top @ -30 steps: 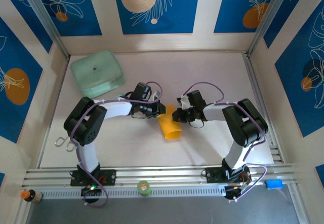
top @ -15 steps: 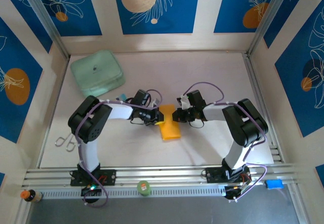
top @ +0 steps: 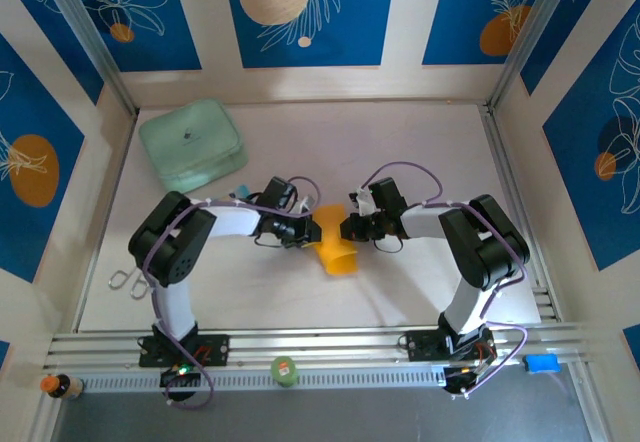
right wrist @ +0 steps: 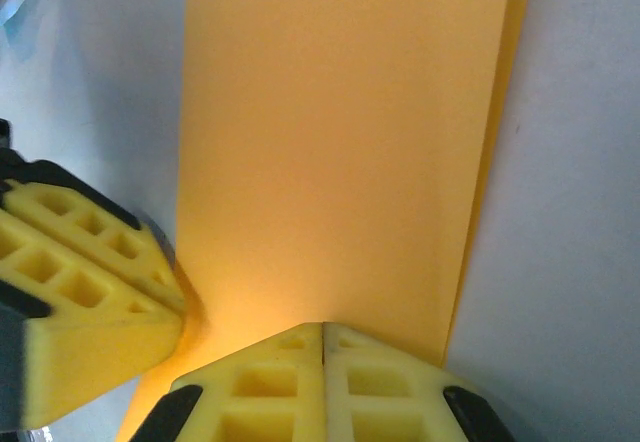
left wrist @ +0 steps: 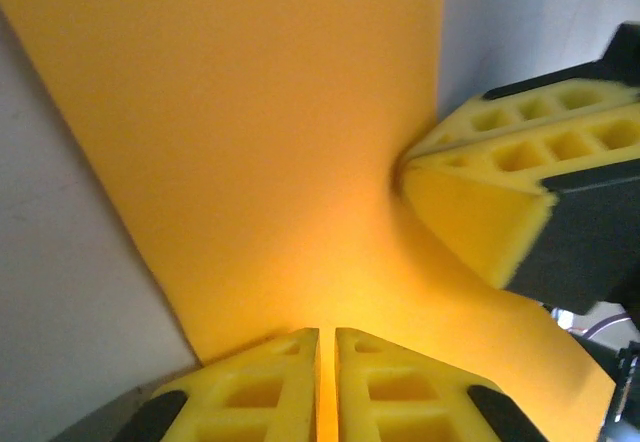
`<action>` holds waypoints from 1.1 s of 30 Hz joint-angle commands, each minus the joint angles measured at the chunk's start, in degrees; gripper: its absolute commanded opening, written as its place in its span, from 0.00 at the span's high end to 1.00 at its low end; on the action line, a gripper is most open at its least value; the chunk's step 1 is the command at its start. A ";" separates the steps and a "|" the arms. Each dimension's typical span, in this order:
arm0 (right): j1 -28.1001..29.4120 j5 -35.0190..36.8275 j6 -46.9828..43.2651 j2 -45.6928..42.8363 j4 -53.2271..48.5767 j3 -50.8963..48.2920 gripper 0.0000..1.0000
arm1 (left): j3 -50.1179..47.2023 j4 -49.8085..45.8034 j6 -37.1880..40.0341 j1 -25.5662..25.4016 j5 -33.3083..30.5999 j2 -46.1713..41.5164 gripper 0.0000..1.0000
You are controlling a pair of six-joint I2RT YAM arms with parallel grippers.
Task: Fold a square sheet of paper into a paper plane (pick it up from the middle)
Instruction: First fold the square sheet of paper in half at the center of the table.
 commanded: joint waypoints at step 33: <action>0.49 6.08 -1.53 2.65 -5.88 -1.18 1.00 | -3.18 -2.47 -2.14 -2.67 -3.28 -6.04 0.91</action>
